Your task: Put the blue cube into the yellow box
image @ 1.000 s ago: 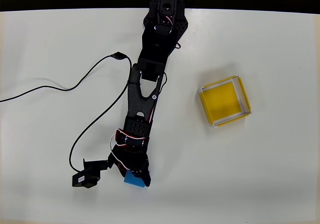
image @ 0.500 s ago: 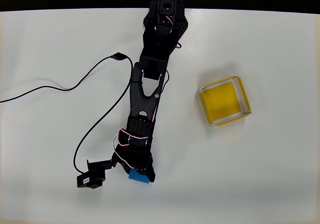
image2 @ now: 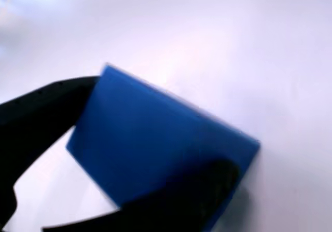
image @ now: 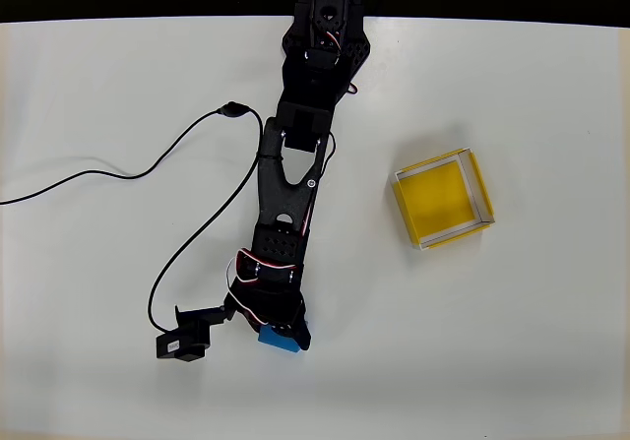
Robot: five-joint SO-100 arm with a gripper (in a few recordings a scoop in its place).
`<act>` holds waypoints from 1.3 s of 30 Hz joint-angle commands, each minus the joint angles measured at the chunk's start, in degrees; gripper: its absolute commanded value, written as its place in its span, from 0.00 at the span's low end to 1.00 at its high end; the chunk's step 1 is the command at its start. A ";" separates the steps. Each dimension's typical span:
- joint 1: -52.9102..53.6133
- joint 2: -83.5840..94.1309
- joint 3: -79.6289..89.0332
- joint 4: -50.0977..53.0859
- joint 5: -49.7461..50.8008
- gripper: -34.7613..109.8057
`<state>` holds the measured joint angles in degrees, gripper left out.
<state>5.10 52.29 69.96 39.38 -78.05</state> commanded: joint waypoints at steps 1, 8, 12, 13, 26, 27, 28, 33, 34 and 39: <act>0.88 7.03 0.00 0.26 0.18 0.53; 0.88 6.68 0.62 -0.53 0.18 0.50; 0.79 6.15 0.88 -0.88 -0.35 0.45; 0.79 6.06 1.05 -0.97 -0.53 0.45; -0.70 13.10 3.69 -1.32 -4.22 0.43; -1.23 14.77 4.04 -0.79 -4.31 0.43; -1.85 16.26 4.22 -0.18 -4.39 0.43; -5.54 25.22 8.44 0.88 -5.71 0.43; -6.50 26.98 9.67 0.88 -5.89 0.42; -11.51 34.45 14.41 0.88 -5.54 0.42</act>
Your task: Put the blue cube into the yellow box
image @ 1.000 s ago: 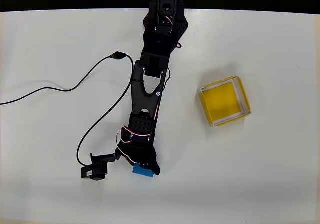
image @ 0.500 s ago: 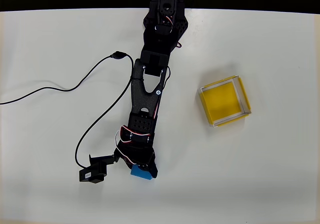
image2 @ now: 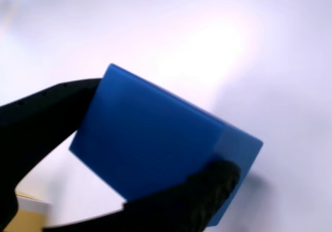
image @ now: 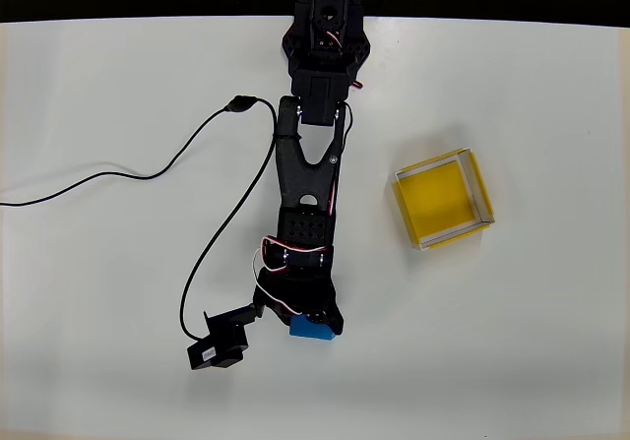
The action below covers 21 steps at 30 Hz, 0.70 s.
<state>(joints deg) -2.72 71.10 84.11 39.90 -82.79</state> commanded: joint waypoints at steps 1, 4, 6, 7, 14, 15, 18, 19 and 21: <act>-4.75 16.87 0.97 0.35 -0.79 0.42; -7.82 20.48 3.08 0.00 -0.70 0.42; -10.02 23.29 4.83 -0.88 -0.88 0.42; -11.16 24.87 5.71 -1.14 -0.97 0.42; -20.65 37.09 15.12 -4.13 -2.81 0.42; -22.06 38.58 16.44 -4.57 -2.90 0.42; -26.02 42.80 19.78 -4.39 -2.64 0.42; -27.33 44.12 20.74 -3.87 -2.37 0.42; -30.06 46.85 22.68 -2.81 -1.58 0.42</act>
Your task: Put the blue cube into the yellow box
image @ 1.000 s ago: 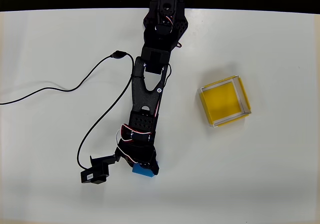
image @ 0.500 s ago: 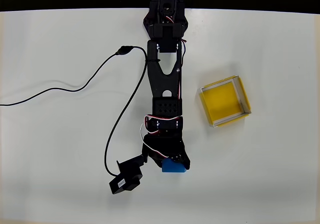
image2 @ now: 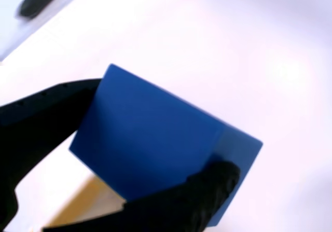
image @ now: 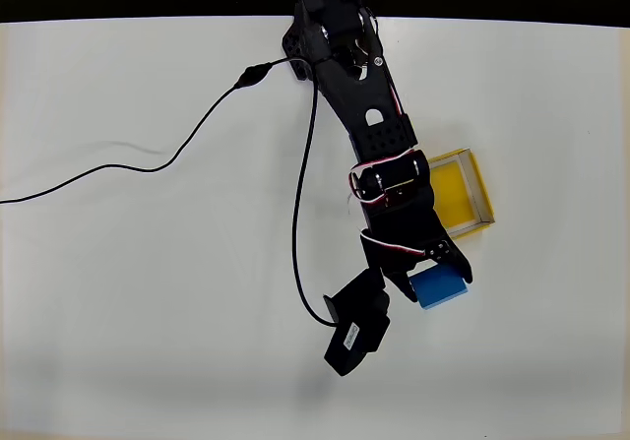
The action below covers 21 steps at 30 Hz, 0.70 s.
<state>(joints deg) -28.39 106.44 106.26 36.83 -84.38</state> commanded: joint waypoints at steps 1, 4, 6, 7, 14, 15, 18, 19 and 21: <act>-5.62 12.66 1.32 1.05 0.70 0.42; -9.49 16.35 4.66 2.64 2.29 0.42; -12.13 18.72 7.47 3.25 3.25 0.42; -13.36 19.78 8.61 3.69 4.04 0.42; -19.16 22.68 14.24 7.56 10.63 0.42; -19.34 22.50 14.77 8.00 11.43 0.42; -19.25 20.92 16.08 8.35 13.54 0.42; -18.81 20.30 16.44 8.26 14.06 0.42; -18.11 18.90 16.79 8.17 14.50 0.42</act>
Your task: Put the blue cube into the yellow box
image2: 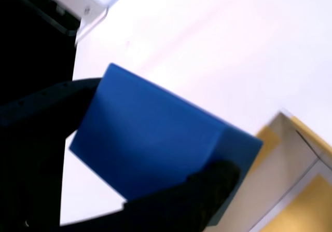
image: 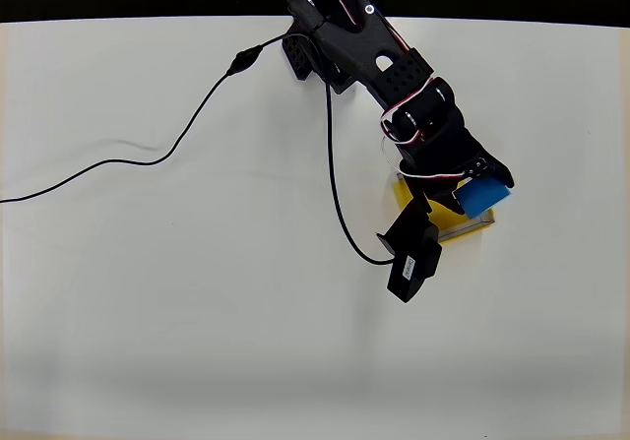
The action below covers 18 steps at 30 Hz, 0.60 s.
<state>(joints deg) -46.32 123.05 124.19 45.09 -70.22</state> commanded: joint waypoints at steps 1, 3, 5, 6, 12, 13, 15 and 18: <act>0.26 1.58 -0.97 -0.26 0.53 0.42; 1.23 0.35 -0.88 -0.62 0.53 0.42; 2.29 -1.14 -0.88 -0.79 0.18 0.42; 2.81 -1.76 -0.97 -0.79 -0.26 0.42; 6.42 -5.62 -0.97 -0.97 -1.58 0.42; 6.68 -6.15 -0.97 -1.23 -1.67 0.42; 7.03 -6.94 -0.97 -1.41 -1.58 0.42; 7.21 -7.82 -0.97 -1.67 -1.58 0.42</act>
<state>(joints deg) -39.11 113.64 125.33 44.47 -70.66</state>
